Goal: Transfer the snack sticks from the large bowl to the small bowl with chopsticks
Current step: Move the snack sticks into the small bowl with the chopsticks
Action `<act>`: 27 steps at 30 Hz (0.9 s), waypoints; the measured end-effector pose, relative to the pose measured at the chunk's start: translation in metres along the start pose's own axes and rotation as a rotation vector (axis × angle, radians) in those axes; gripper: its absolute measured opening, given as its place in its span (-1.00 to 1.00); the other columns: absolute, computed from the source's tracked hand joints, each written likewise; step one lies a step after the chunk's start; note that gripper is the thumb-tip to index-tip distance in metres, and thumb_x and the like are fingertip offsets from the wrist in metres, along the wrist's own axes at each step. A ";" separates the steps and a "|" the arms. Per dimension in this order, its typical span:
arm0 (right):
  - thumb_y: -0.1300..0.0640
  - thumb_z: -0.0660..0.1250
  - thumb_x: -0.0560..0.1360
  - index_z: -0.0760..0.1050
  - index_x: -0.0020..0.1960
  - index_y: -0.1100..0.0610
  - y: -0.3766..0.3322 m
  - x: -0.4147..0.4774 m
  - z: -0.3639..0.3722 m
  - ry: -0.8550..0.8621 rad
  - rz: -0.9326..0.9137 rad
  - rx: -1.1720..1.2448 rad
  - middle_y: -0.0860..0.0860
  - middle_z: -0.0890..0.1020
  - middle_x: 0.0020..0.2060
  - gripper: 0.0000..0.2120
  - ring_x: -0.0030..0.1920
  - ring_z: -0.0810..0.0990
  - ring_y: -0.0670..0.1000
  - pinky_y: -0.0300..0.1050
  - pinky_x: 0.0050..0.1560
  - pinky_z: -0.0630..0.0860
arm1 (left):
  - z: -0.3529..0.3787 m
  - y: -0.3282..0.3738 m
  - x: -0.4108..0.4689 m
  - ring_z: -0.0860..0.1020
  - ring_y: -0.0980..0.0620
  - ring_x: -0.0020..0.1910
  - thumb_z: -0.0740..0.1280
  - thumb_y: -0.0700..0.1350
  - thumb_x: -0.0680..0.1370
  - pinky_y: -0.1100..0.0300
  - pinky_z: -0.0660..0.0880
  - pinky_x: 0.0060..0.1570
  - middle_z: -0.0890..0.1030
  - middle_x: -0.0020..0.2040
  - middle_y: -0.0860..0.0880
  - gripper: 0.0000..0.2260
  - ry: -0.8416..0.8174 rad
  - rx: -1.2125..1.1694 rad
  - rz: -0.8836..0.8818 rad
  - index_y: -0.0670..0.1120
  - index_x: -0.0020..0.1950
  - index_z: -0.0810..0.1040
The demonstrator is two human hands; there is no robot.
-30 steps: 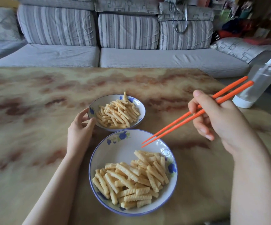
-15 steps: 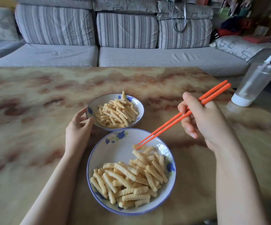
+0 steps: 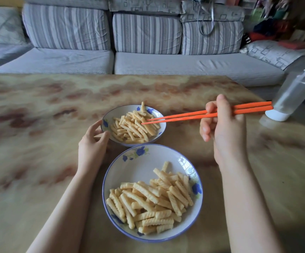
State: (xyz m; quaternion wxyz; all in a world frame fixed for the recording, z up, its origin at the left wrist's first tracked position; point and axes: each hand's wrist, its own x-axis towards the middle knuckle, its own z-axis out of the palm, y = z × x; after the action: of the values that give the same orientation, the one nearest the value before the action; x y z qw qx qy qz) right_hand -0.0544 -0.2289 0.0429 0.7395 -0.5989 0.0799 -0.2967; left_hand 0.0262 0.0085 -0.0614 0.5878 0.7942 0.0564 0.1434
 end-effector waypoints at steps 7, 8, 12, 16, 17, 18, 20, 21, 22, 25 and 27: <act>0.08 0.10 0.66 0.36 -0.31 0.15 0.026 0.001 0.026 -0.019 -0.006 -0.004 -0.03 0.37 -0.63 -0.62 -0.66 0.30 -0.02 -0.25 -0.63 0.18 | 0.000 0.003 -0.002 0.64 -0.01 -0.19 0.29 -0.13 0.53 0.29 0.47 -0.21 0.63 0.06 0.01 -0.64 0.003 0.004 -0.008 0.09 0.32 0.50; 0.07 0.10 0.66 0.37 -0.30 0.16 0.030 0.001 0.029 -0.034 0.004 -0.023 0.00 0.37 -0.64 -0.62 -0.66 0.30 -0.01 -0.26 -0.62 0.19 | 0.000 0.003 -0.002 0.64 -0.01 -0.20 0.29 -0.14 0.53 0.29 0.47 -0.21 0.63 0.07 0.00 -0.64 0.004 0.000 -0.009 0.09 0.32 0.50; 0.06 0.08 0.66 0.39 -0.28 0.18 0.037 0.001 0.031 -0.086 0.005 -0.088 0.06 0.40 -0.66 -0.61 -0.68 0.30 0.02 -0.28 -0.61 0.21 | 0.000 0.003 -0.002 0.62 0.03 -0.28 0.30 -0.15 0.53 0.40 0.47 -0.34 0.63 0.06 0.00 -0.63 0.007 -0.006 -0.003 0.06 0.33 0.50; 0.04 0.08 0.66 0.39 -0.30 0.15 0.024 0.005 0.019 -0.075 -0.029 -0.100 0.03 0.38 -0.67 -0.61 -0.67 0.29 0.02 -0.26 -0.60 0.18 | -0.001 0.004 -0.003 0.61 0.03 -0.29 0.29 -0.16 0.53 0.31 0.47 -0.26 0.63 0.07 -0.01 -0.63 0.005 -0.013 -0.001 0.07 0.33 0.50; 0.03 0.08 0.66 0.38 -0.31 0.14 0.019 0.007 0.015 -0.070 -0.037 -0.102 0.01 0.37 -0.68 -0.60 -0.67 0.28 0.02 -0.26 -0.60 0.17 | -0.001 0.005 -0.003 0.61 0.06 -0.29 0.29 -0.16 0.53 0.31 0.47 -0.25 0.63 0.07 -0.01 -0.63 0.006 -0.015 -0.001 0.06 0.33 0.50; 0.03 0.08 0.66 0.39 -0.32 0.13 0.014 0.008 0.009 -0.066 -0.045 -0.107 0.00 0.36 -0.69 -0.60 -0.67 0.27 0.01 -0.26 -0.60 0.15 | -0.001 0.006 -0.003 0.60 0.11 -0.31 0.29 -0.16 0.54 0.34 0.47 -0.27 0.63 0.06 -0.01 -0.64 0.007 -0.012 0.001 0.06 0.33 0.50; 0.04 0.08 0.66 0.38 -0.33 0.13 0.004 0.010 -0.002 -0.068 -0.060 -0.119 -0.02 0.34 -0.70 -0.59 -0.68 0.24 0.00 -0.29 -0.61 0.12 | -0.001 0.007 -0.004 0.57 0.24 -0.37 0.29 -0.16 0.54 0.48 0.43 -0.34 0.63 0.04 0.01 -0.65 0.011 -0.002 0.002 0.04 0.33 0.50; 0.05 0.08 0.66 0.38 -0.33 0.13 -0.001 0.011 -0.008 -0.079 -0.062 -0.126 -0.01 0.32 -0.70 -0.59 -0.69 0.22 -0.02 -0.30 -0.61 0.09 | -0.001 0.007 -0.004 0.56 0.24 -0.39 0.29 -0.17 0.55 0.51 0.41 -0.37 0.63 0.03 0.01 -0.65 0.012 -0.003 0.001 0.03 0.33 0.50; 0.06 0.07 0.65 0.38 -0.34 0.13 -0.006 0.012 -0.014 -0.097 -0.060 -0.134 -0.01 0.30 -0.71 -0.59 -0.70 0.19 -0.03 -0.32 -0.61 0.06 | -0.001 0.007 -0.005 0.56 0.23 -0.39 0.29 -0.17 0.55 0.53 0.40 -0.39 0.63 0.03 0.00 -0.65 0.011 -0.004 0.002 0.02 0.33 0.50; 0.08 0.08 0.65 0.38 -0.36 0.14 -0.017 0.014 -0.031 -0.166 -0.022 -0.203 0.03 0.24 -0.68 -0.58 -0.69 0.11 -0.05 -0.34 -0.59 0.03 | -0.001 0.009 -0.005 0.54 0.29 -0.45 0.29 -0.18 0.55 0.54 0.39 -0.40 0.61 0.00 0.01 -0.64 0.010 0.002 0.008 0.02 0.34 0.50; 0.07 0.08 0.65 0.38 -0.34 0.18 -0.023 0.014 -0.038 -0.210 0.010 -0.292 0.00 0.20 -0.70 -0.59 -0.69 0.09 -0.06 -0.34 -0.60 0.04 | -0.001 0.009 -0.005 0.54 0.29 -0.45 0.29 -0.18 0.55 0.54 0.39 -0.40 0.60 0.00 0.02 -0.65 0.010 0.002 0.005 0.02 0.33 0.50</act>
State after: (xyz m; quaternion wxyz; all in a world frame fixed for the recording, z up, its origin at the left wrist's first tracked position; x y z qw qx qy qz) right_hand -0.0689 -0.2703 0.0572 0.6505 -0.7272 0.0474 -0.2139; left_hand 0.0202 0.0048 -0.0532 0.5862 0.7944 0.0574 0.1486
